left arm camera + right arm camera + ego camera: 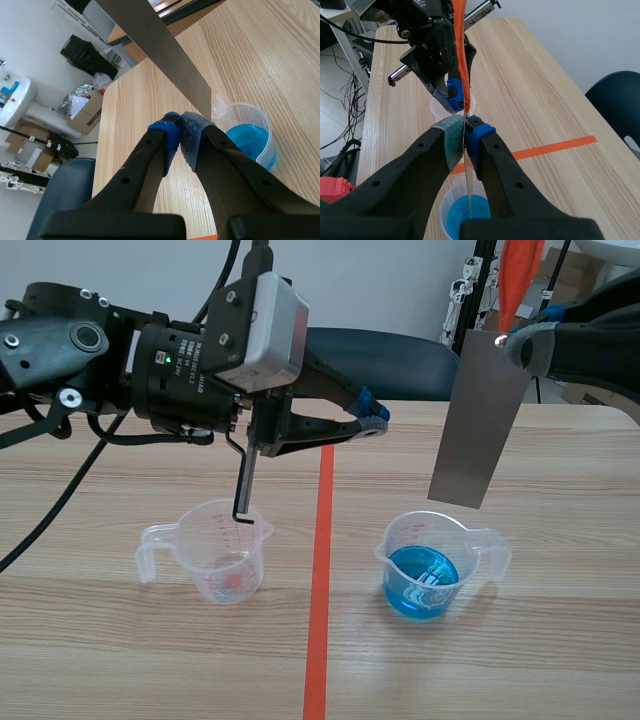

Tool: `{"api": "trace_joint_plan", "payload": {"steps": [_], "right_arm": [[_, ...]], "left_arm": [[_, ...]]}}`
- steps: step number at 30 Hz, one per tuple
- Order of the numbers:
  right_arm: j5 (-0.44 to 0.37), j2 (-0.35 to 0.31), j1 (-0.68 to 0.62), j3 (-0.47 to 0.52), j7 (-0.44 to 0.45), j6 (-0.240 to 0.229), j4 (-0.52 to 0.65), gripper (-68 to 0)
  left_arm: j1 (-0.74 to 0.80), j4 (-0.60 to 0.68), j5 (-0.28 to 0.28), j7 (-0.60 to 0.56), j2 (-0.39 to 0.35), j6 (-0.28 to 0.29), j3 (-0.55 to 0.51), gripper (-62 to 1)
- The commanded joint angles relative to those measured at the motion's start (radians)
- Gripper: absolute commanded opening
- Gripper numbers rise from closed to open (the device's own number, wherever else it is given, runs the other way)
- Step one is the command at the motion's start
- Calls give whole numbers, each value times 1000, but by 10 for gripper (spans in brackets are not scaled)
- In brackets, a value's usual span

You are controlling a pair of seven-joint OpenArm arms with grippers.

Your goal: Do the redox reaction experiment. move the plate over the blue solution

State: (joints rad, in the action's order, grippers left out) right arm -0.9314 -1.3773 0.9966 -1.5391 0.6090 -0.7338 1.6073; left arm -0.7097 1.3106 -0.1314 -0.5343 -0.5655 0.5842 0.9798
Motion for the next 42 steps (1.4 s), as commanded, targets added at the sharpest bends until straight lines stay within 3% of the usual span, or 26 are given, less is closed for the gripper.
{"api": "trace_joint_plan", "payload": {"steps": [1,8,16,29,42], "right_arm": [[-14,-16,14,-13,26,-12,5,-658],[-14,-16,14,-13,26,-12,5,-658],[-11,-16,14,-13,26,-12,5,-658],[-11,-16,14,-13,26,-12,5,-658],[-11,-16,14,-13,26,-12,5,-658]], "left_arm": [[-13,11,14,-14,3,-5,-3,-582],[12,10,3,-11,3,-5,-3,-582],[76,8,-129,-5,20,-5,-2,-582],[98,-28,-127,38,88,-10,-2,-582],[97,-42,-120,38,91,-20,-2,-582]]}}
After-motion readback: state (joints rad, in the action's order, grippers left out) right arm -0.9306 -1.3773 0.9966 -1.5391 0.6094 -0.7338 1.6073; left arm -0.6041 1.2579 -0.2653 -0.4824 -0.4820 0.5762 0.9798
